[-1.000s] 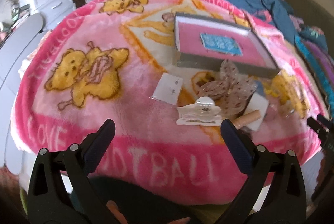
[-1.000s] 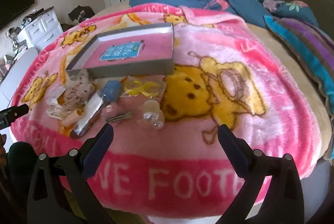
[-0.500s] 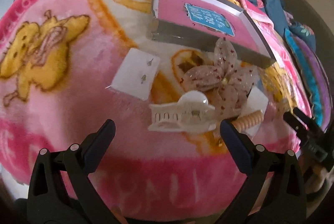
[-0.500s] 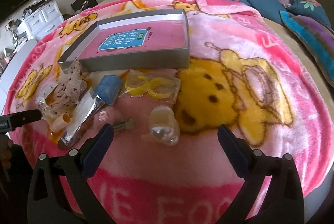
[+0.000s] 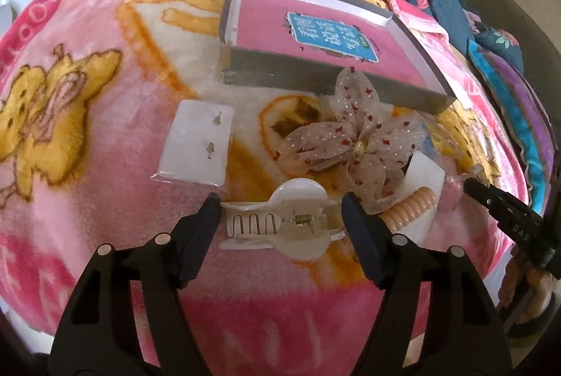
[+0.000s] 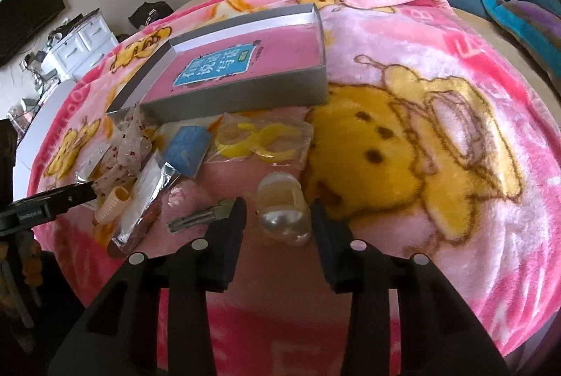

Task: Organize jewelry
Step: 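Grasp the white claw clip with the left tool while the right tool grasps the pearl earrings, then lower the claw clip into the gray box with the left tool while the right tool drops the pearls in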

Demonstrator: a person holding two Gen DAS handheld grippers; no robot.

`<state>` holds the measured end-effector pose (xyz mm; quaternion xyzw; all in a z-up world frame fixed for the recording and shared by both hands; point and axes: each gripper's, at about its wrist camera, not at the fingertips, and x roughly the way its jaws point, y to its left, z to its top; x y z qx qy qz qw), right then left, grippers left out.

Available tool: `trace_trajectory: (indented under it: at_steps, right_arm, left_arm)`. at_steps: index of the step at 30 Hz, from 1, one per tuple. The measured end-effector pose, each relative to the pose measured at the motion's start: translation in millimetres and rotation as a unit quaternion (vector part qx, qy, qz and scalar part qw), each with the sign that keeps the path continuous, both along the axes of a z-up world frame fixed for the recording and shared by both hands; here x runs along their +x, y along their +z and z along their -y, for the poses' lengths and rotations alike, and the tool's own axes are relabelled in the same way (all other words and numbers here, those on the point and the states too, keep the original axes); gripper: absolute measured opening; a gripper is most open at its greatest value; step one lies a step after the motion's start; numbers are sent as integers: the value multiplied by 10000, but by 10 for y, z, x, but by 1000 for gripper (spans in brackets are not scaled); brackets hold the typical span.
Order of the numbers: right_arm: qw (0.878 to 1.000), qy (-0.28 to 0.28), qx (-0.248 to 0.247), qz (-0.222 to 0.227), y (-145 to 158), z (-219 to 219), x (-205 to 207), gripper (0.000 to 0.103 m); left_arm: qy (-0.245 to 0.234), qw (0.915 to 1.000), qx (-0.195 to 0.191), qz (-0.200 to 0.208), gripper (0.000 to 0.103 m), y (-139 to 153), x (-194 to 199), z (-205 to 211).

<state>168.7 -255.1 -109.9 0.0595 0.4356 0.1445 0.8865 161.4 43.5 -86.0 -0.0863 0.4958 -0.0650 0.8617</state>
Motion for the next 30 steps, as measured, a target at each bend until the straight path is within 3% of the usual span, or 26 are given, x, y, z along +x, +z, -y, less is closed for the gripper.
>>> trace_trajectory:
  at_steps: [3, 5, 12, 22, 30]
  right_arm:
    - [9999, -53, -29, 114, 51, 48, -47, 36]
    - [9997, -93, -26, 210, 117, 103, -89, 28]
    - [9988, -154, -56, 462, 334, 170, -86, 27]
    - [9967, -33, 136, 802, 733, 85, 199, 27]
    - [9953, 83, 98, 959, 906, -156, 685, 27]
  left_arm:
    - [11, 10000, -35, 73, 62, 70, -47, -30]
    - [20, 9998, -114, 146, 62, 157, -83, -59]
    - [20, 9988, -178, 466, 62, 503, -48, -122]
    - [-53, 9978, -60, 662, 63, 787, 493, -72]
    - [-131, 9980, 45, 614, 63, 723, 1022, 31]
